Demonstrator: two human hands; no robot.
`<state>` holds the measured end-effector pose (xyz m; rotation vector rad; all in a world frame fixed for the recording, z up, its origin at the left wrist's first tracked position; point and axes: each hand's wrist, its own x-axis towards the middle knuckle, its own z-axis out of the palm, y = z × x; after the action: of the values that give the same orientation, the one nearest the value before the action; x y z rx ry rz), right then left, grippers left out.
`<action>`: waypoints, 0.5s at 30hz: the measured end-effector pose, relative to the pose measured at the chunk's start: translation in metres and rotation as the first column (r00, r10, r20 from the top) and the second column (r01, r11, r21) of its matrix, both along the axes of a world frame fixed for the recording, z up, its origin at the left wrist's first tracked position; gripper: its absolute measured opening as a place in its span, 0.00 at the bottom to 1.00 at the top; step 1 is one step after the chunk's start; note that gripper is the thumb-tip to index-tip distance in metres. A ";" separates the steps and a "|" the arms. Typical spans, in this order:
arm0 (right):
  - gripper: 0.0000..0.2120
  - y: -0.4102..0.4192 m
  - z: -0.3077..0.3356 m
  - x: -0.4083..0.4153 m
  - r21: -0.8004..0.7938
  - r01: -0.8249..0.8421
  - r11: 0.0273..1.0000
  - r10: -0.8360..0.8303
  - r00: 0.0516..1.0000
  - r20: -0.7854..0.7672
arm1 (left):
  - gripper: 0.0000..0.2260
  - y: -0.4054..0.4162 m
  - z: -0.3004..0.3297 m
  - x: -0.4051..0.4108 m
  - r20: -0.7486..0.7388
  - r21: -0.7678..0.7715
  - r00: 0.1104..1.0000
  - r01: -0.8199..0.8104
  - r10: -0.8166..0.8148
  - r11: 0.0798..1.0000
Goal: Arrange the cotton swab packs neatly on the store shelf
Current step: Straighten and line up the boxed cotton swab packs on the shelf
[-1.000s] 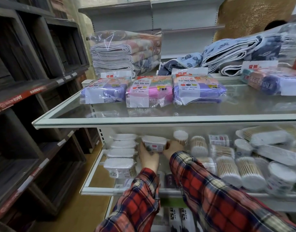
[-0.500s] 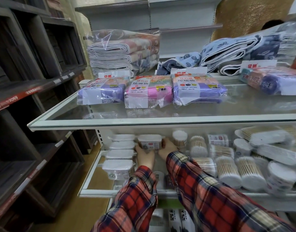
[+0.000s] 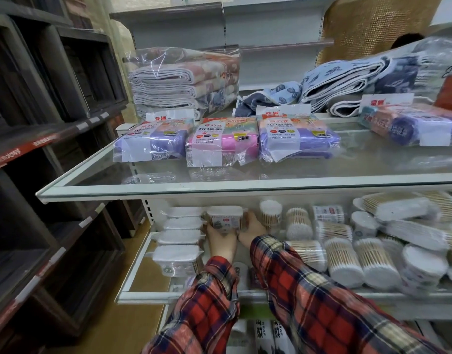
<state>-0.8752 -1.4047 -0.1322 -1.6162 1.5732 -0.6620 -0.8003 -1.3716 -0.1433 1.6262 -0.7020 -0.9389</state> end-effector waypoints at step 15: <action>0.30 0.016 0.043 -0.061 -0.072 0.102 0.992 -0.073 0.943 0.325 | 0.29 0.027 0.058 -0.045 0.022 -0.081 0.978 0.209 -0.208 0.975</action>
<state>-0.9367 -1.3890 -0.0890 -1.4198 1.3961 -1.0021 -0.8450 -1.3450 -0.0853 1.5073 -0.9230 -1.0358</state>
